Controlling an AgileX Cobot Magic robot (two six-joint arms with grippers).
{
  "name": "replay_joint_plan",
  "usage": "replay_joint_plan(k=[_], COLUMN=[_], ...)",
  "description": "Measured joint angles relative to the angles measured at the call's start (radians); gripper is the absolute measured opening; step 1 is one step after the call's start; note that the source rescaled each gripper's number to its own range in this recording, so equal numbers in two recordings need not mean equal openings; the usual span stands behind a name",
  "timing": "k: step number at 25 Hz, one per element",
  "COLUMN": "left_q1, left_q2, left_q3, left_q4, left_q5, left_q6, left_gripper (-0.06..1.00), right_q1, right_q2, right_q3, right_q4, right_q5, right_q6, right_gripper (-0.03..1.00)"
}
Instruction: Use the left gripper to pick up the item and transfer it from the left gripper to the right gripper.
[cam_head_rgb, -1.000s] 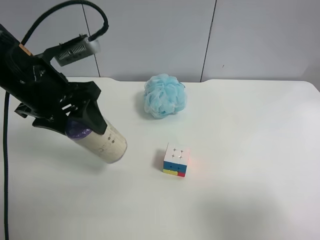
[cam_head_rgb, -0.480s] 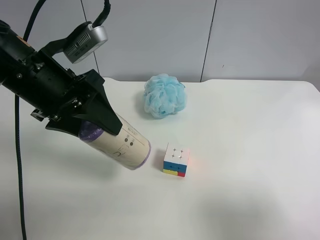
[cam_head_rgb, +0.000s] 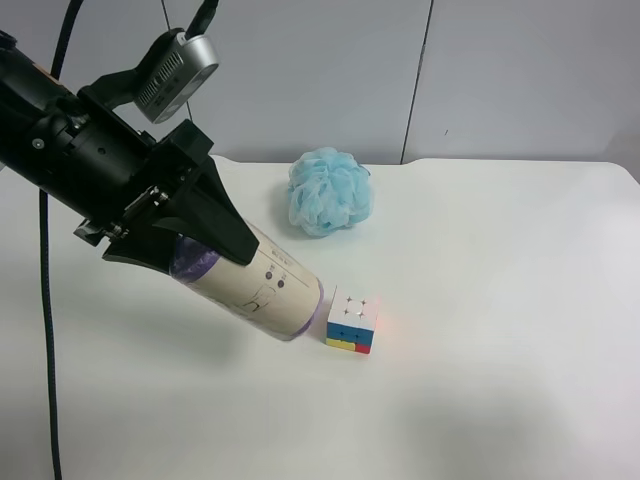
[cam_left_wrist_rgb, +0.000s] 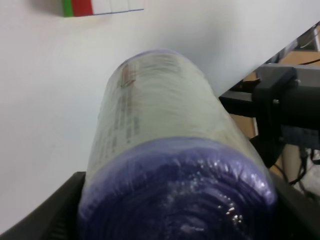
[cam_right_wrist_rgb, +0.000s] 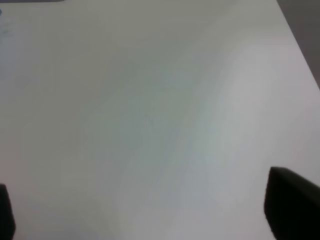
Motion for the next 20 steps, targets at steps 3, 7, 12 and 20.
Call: replay_joint_plan(k=[3, 7, 12, 20], left_q1=[0.000, 0.000, 0.000, 0.000], left_q2=[0.000, 0.011, 0.020, 0.022], left_q3=[0.000, 0.000, 0.000, 0.000], left_q4=[-0.024, -0.058, -0.082, -0.093], left_q5=[-0.001, 0.001, 0.047, 0.094], left_q6=[0.008, 0.014, 0.039, 0.067], left_gripper=[0.01, 0.01, 0.01, 0.01], right_q1=[0.000, 0.007, 0.036, 0.208], right_q2=[0.000, 0.000, 0.142, 0.431], right_q3=[0.000, 0.000, -0.031, -0.133], right_q4=[0.000, 0.070, 0.250, 0.413], right_q5=[0.000, 0.000, -0.012, -0.097], right_q6=[0.000, -0.036, -0.142, -0.338], right_gripper=[1.00, 1.00, 1.00, 1.00])
